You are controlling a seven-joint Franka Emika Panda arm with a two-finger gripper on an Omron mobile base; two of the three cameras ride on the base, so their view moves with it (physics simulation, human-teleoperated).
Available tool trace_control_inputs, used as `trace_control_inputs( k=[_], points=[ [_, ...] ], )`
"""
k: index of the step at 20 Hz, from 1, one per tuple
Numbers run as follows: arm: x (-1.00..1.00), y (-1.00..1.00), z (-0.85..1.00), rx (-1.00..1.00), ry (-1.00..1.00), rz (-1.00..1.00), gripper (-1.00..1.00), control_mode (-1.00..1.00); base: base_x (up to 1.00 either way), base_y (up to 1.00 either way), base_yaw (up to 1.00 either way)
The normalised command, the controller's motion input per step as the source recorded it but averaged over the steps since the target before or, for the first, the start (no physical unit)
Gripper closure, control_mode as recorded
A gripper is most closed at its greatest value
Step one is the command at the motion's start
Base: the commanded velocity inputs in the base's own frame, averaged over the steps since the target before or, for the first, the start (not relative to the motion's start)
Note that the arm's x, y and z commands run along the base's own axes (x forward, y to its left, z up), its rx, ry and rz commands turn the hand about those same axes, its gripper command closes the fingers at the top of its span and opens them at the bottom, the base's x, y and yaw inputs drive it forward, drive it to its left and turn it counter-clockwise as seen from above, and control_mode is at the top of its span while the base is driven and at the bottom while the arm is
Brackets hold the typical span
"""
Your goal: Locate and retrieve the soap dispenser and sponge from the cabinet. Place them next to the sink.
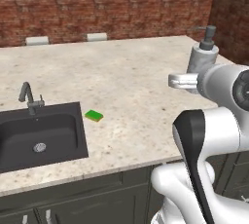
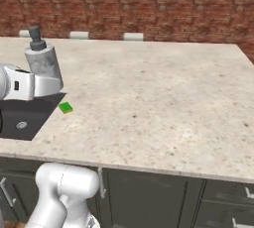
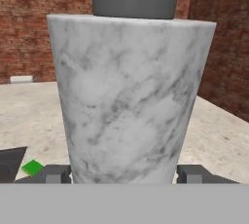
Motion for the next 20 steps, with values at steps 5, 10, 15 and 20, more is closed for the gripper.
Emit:
trace_control_inputs(
  k=[5,10,15,20],
  points=[
    [0.0,0.0,0.0,0.0,0.0,0.0,1.0,1.0,-0.05,0.66,-0.12],
    [0.0,0.0,0.0,0.0,0.0,0.0,1.0,1.0,-0.01,0.46,-0.08],
    [0.0,0.0,0.0,0.0,0.0,0.0,1.0,1.0,0.0,0.29,-0.04],
    [0.0,0.0,0.0,0.0,0.0,0.0,1.0,1.0,0.0,0.07,-0.01]
  ],
)
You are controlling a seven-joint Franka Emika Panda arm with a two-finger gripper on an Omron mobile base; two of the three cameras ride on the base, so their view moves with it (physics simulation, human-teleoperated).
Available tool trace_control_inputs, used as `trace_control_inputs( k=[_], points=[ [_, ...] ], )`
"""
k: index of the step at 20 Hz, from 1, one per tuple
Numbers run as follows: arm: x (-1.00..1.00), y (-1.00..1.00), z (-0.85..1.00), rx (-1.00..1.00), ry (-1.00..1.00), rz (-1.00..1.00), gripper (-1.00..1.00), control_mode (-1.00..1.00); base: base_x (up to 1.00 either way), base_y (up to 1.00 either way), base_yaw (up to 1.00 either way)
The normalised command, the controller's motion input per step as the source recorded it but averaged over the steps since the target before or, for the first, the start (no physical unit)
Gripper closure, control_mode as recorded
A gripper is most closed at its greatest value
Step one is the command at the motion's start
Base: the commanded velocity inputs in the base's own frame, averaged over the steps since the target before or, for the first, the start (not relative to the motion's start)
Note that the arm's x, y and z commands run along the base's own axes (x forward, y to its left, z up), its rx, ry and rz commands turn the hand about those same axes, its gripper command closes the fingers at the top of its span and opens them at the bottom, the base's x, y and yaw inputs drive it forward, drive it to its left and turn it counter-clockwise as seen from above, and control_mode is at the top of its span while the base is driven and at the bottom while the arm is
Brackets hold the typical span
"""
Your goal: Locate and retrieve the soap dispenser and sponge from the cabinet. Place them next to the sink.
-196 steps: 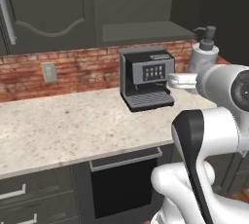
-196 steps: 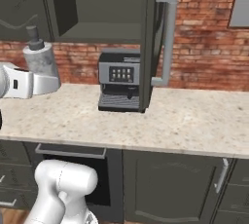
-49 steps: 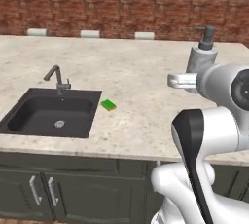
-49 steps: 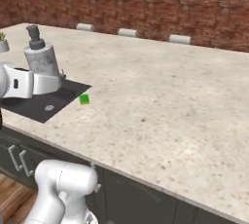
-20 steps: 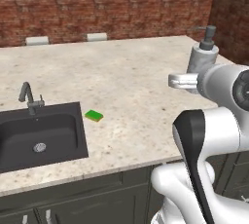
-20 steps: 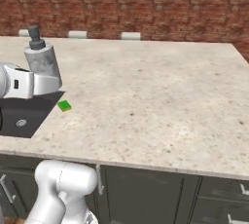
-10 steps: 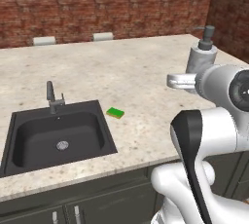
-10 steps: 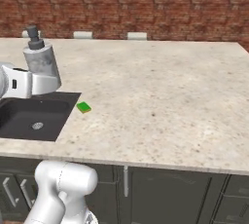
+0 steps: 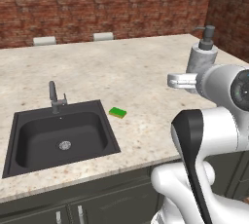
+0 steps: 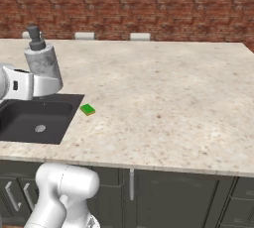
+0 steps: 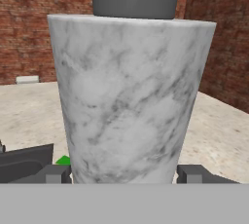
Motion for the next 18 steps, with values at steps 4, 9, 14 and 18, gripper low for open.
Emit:
trace_control_inputs(
  k=[4,9,14,18],
  points=[
    [0.0,0.0,0.0,0.0,0.0,0.0,1.0,1.0,0.06,0.05,-0.02],
    [0.01,0.0,0.0,0.0,0.0,0.0,1.0,-1.0,0.0,0.0,0.0],
    [0.23,0.0,-0.41,0.07,0.0,0.02,1.0,-1.0,0.0,0.0,0.0],
    [0.39,-0.03,-0.62,0.08,0.0,0.09,1.0,-1.0,0.0,0.0,0.0]
  ],
)
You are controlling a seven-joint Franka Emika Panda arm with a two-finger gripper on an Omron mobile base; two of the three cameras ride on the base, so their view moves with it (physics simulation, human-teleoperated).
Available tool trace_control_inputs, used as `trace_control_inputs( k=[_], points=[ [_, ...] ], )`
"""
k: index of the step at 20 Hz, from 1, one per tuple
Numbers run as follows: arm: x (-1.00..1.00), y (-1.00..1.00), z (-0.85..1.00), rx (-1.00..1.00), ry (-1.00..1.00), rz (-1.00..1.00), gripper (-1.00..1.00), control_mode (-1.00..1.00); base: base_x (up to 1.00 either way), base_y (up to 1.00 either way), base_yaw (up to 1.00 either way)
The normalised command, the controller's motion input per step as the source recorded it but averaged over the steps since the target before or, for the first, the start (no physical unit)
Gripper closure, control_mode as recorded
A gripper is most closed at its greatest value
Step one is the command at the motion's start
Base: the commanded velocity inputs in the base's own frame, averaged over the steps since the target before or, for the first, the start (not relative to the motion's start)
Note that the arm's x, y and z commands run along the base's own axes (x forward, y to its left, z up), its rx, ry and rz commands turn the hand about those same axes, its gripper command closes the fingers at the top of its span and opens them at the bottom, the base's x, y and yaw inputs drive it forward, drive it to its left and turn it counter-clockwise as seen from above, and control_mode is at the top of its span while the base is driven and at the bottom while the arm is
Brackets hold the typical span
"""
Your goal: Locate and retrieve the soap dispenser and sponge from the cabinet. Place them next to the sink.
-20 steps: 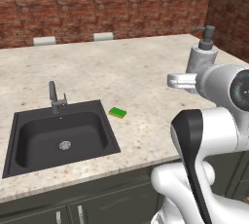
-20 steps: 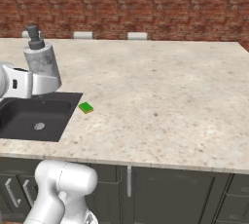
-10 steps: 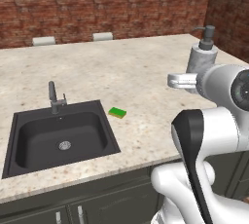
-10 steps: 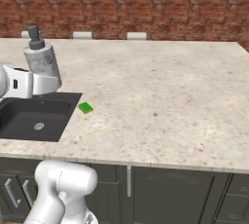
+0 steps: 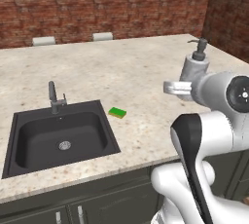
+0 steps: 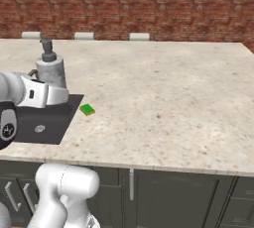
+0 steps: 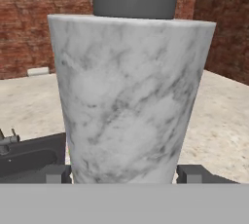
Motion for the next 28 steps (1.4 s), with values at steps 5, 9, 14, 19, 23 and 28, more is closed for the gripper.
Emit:
trace_control_inputs(
  k=[5,9,14,19,23,28],
  points=[
    [0.53,-0.06,-0.73,-0.01,0.0,0.24,1.0,-1.0,0.0,0.0,0.0],
    [0.44,-0.03,-0.64,-0.08,0.0,0.28,1.0,-1.0,0.0,0.0,0.0],
    [0.41,0.0,-0.64,-0.11,-0.01,0.3,1.0,-1.0,0.0,0.0,0.0],
    [0.33,0.18,-0.53,-0.09,0.03,0.3,1.0,-1.0,0.0,0.0,0.0],
    [0.33,0.06,-0.45,-0.03,0.08,0.19,1.0,-1.0,0.0,0.0,0.0],
    [0.28,-0.04,-0.49,0.0,-0.07,0.16,1.0,-1.0,0.0,0.0,0.0]
  ],
)
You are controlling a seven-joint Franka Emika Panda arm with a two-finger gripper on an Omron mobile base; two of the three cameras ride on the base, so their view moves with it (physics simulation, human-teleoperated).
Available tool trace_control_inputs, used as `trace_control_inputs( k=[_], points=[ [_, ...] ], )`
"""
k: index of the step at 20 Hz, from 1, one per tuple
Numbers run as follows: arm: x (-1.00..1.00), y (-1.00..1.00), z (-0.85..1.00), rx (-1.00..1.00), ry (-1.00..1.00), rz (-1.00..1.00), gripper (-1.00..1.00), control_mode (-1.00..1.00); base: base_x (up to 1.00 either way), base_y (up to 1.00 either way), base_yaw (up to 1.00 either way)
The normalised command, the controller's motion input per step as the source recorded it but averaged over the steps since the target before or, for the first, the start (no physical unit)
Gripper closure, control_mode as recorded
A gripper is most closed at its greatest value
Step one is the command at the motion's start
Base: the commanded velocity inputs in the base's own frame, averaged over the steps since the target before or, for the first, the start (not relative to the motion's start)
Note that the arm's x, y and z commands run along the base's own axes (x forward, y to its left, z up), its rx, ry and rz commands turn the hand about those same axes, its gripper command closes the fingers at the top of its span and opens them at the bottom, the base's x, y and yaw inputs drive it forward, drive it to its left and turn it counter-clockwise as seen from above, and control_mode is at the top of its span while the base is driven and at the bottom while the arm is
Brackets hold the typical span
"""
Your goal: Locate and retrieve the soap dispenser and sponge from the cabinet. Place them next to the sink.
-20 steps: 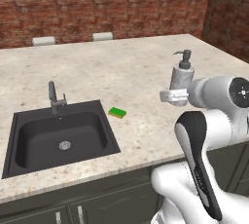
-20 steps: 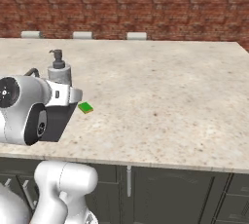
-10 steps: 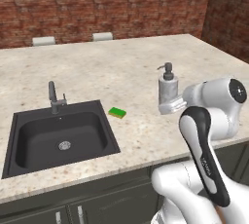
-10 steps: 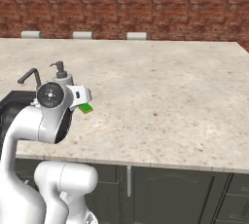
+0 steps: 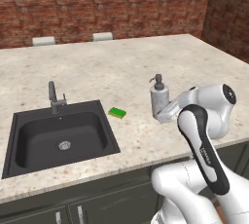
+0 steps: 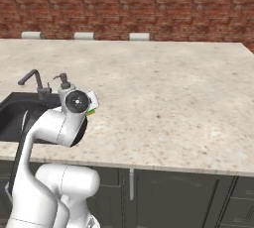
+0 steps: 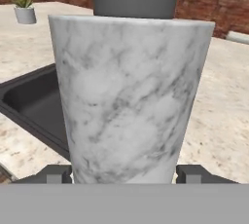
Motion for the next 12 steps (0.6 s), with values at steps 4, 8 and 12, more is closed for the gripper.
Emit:
trace_control_inputs(
  k=[4,8,12],
  points=[
    [0.13,-0.12,-0.24,0.0,-0.05,0.09,1.0,-1.0,0.0,0.0,0.0],
    [0.21,0.05,-0.22,0.04,-0.01,0.1,1.0,-1.0,0.0,0.0,0.0],
    [0.15,0.0,-0.25,0.0,0.0,0.09,1.0,-1.0,0.0,0.0,0.0]
  ],
)
